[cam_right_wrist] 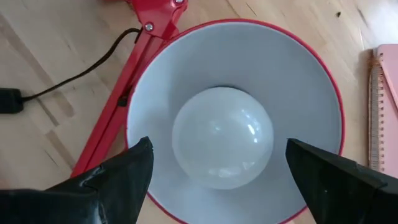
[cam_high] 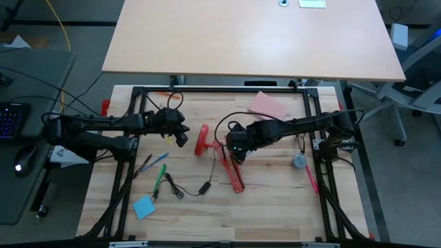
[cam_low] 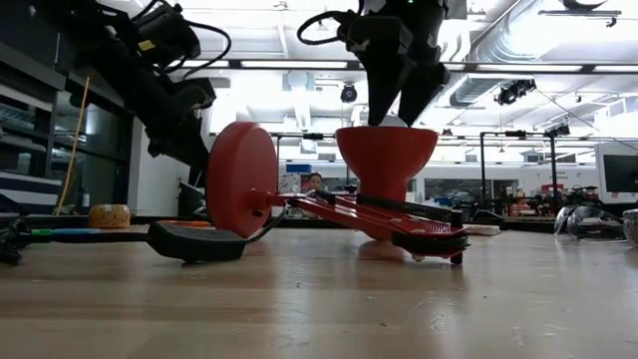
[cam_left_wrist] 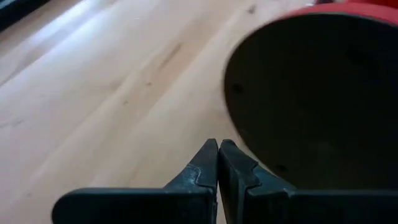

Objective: Screw lightbulb
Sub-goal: Remove the white lightbulb from the red lamp

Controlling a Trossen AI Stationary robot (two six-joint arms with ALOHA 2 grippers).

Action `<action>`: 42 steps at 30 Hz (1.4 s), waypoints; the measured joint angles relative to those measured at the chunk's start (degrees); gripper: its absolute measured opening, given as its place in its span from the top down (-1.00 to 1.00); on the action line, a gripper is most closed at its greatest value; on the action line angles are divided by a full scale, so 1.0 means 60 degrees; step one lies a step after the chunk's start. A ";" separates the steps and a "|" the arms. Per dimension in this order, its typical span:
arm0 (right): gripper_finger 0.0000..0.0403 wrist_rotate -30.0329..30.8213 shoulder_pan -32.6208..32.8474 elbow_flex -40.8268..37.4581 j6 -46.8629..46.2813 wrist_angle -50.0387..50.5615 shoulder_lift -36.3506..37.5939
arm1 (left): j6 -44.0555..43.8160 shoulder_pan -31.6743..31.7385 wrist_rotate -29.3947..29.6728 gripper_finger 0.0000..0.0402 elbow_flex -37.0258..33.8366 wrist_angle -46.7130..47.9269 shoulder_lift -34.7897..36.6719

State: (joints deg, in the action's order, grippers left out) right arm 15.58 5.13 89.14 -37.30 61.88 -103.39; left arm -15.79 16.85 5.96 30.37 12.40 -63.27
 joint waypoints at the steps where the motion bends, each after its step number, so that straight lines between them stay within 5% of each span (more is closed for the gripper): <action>1: -0.76 0.0008 0.0004 0.0000 0.0000 -0.0016 0.0000 | -0.0001 -0.0067 -0.0076 1.00 0.0000 -0.0044 -0.0024; 13: -0.76 0.0263 0.0000 0.0000 -0.0107 -0.0197 0.0004 | 0.0218 -0.0982 -0.0967 1.00 -0.0275 -0.1298 -0.0960; 27: -0.76 -0.0635 -0.0649 0.0004 -0.2472 0.0171 -0.0270 | -0.0408 -0.1045 -0.0993 1.00 -0.0270 -0.1849 -0.1599; 42: -0.66 -0.0816 -0.0591 0.0000 -0.0966 0.0002 -0.0565 | -0.0839 -0.1076 -0.1135 1.00 -0.0233 -0.1913 -0.1599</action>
State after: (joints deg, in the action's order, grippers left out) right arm 10.68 1.58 89.14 -43.10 61.89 -106.78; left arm -20.82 10.39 -0.85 28.97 0.92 -72.86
